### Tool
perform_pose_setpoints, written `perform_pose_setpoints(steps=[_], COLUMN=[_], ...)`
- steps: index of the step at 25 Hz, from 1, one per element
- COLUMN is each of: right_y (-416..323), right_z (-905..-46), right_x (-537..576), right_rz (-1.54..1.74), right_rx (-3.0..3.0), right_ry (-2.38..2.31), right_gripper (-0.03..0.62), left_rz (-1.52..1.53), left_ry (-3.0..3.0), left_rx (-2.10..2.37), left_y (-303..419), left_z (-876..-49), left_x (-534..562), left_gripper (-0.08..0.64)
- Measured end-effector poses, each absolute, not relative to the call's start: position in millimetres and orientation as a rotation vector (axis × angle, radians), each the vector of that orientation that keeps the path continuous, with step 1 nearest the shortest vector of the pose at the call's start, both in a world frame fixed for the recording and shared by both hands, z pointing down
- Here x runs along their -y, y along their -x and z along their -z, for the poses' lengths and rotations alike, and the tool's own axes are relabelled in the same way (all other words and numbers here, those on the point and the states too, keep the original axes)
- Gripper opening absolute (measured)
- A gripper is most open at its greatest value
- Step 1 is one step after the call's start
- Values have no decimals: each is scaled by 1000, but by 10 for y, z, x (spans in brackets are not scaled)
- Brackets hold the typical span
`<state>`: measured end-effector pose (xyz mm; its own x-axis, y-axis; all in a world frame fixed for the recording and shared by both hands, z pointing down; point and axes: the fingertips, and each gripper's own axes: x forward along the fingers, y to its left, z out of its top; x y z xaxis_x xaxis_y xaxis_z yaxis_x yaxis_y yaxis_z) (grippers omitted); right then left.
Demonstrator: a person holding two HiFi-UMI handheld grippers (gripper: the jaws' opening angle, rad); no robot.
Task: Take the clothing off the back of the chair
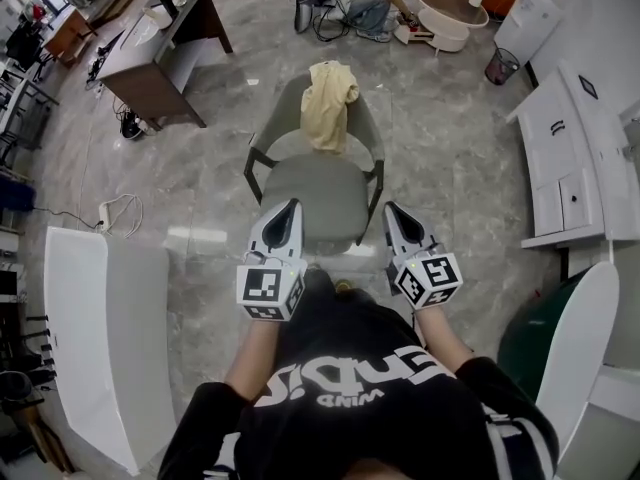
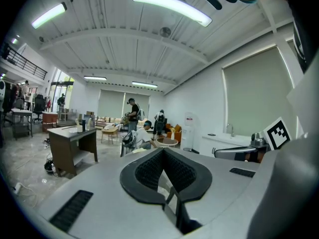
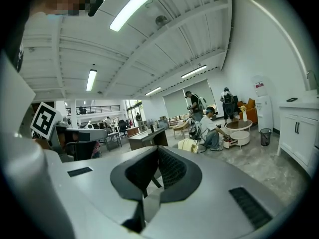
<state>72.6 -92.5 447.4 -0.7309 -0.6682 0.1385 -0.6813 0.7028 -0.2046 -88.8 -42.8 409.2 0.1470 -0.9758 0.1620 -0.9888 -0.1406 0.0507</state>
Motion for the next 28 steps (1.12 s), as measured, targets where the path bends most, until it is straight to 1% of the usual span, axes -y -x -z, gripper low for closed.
perform_pose_setpoints(steps=[15, 24, 25, 26, 28], right_y=[-650, -480, -460, -439, -399], right_z=[-4472, -4417, -4411, -4405, -4400], right_x=[2194, 2740, 2786, 2829, 2913], right_rz=[-380, -382, -382, -381, -381], right_rx=[2815, 2796, 2795, 2794, 2791], right_ry=[-1251, -1286, -1286, -1286, -1288], right_gripper=[14, 14, 14, 14, 14], left_rz=[-146, -117, -113, -111, -108], left_ry=[-2318, -2322, -2320, -2318, -2314], left_rx=[1916, 1942, 1942, 1940, 1934], left_y=[1042, 1290, 1314, 1337, 1383], left_z=[-4214, -4160, -4156, -4154, -4167], left_x=[1894, 2561, 2618, 2672, 2778], left_gripper=[15, 18, 28, 53, 134])
